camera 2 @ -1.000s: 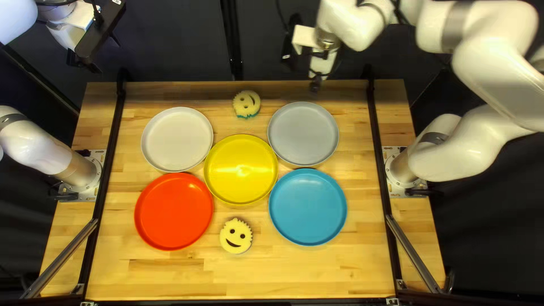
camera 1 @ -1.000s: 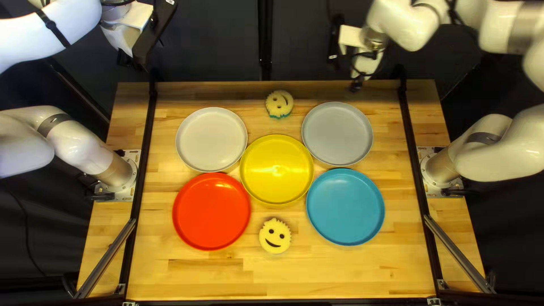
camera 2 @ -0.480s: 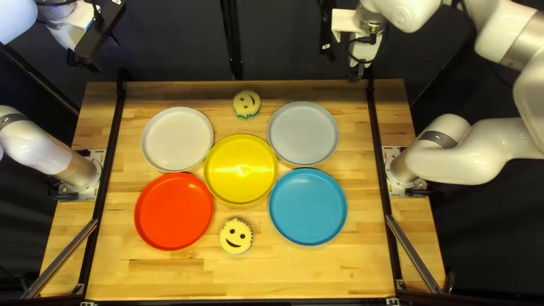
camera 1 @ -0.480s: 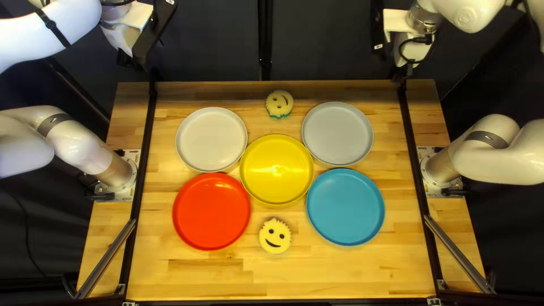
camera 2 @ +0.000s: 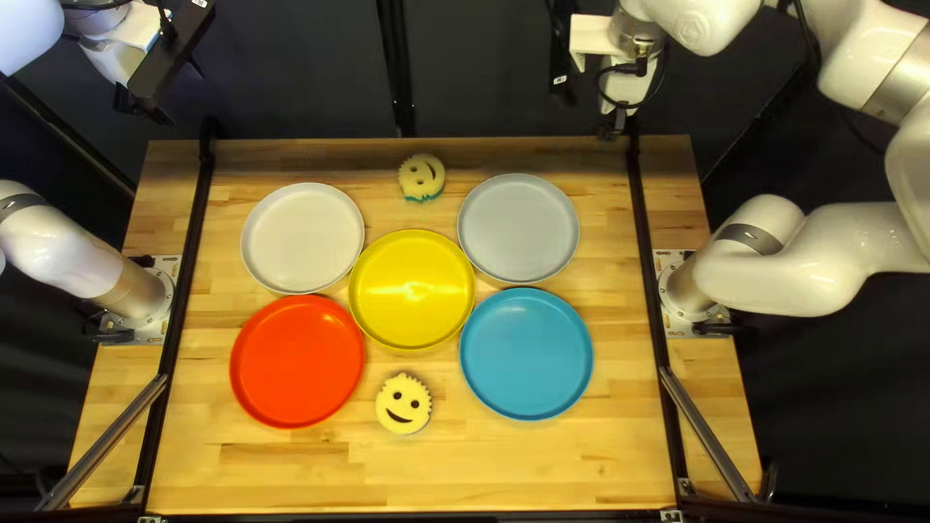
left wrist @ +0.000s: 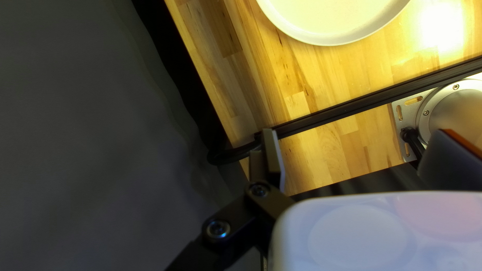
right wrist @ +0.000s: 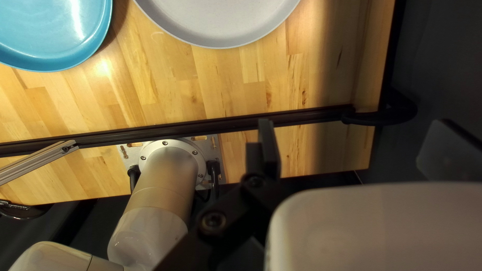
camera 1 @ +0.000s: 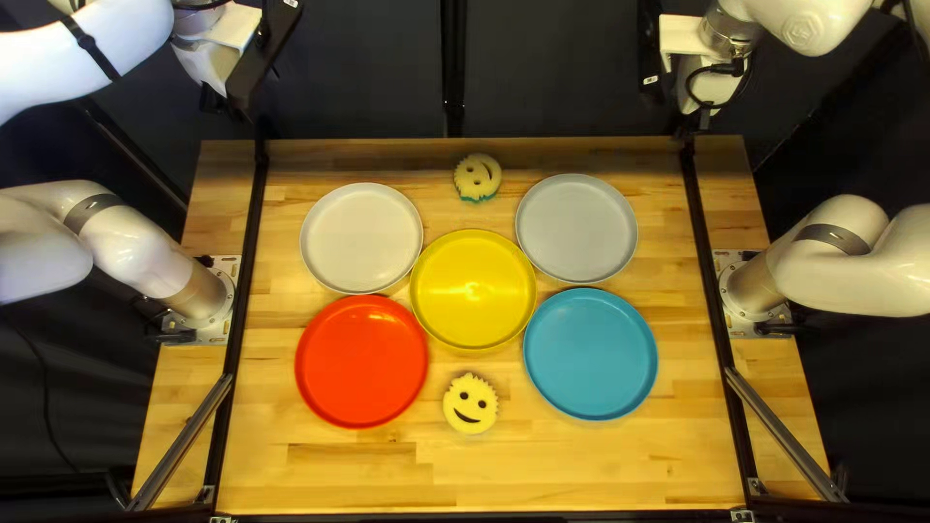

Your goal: Pick up sponge and scrub the plate

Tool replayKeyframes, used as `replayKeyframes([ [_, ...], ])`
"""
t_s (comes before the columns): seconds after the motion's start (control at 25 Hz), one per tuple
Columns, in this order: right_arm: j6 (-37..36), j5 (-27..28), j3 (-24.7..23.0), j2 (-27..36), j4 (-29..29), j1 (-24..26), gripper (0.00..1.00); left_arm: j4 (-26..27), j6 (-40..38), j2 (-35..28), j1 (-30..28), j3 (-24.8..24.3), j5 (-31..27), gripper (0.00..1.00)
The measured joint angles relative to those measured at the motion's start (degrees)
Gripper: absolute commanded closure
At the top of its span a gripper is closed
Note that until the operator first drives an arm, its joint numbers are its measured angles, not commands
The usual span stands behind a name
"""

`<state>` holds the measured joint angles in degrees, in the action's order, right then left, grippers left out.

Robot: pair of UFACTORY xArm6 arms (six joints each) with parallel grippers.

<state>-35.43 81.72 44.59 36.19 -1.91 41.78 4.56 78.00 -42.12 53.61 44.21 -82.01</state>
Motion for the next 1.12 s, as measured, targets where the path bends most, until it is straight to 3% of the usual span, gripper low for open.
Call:
replayKeyframes([
  [0.2, 0.0, 0.0, 0.0, 0.0, 0.0, 0.0, 0.00, 0.1, -1.1, -0.3, -1.5, -0.2, 0.1, 0.00],
  [0.36, 0.0, 0.0, 0.0, 0.0, 0.0, 0.0, 0.00, 0.2, -9.1, -1.1, -12.1, -1.6, 2.1, 0.00],
  [0.84, 0.0, 0.0, 0.0, 0.0, 0.0, 0.0, 0.00, 2.3, -33.6, 0.8, -41.3, -7.7, 16.0, 0.00],
  [1.12, 0.0, 0.0, 0.0, 0.0, 0.0, 0.0, 0.00, 2.1, -35.7, 1.4, -43.4, -8.3, 17.7, 0.00],
])
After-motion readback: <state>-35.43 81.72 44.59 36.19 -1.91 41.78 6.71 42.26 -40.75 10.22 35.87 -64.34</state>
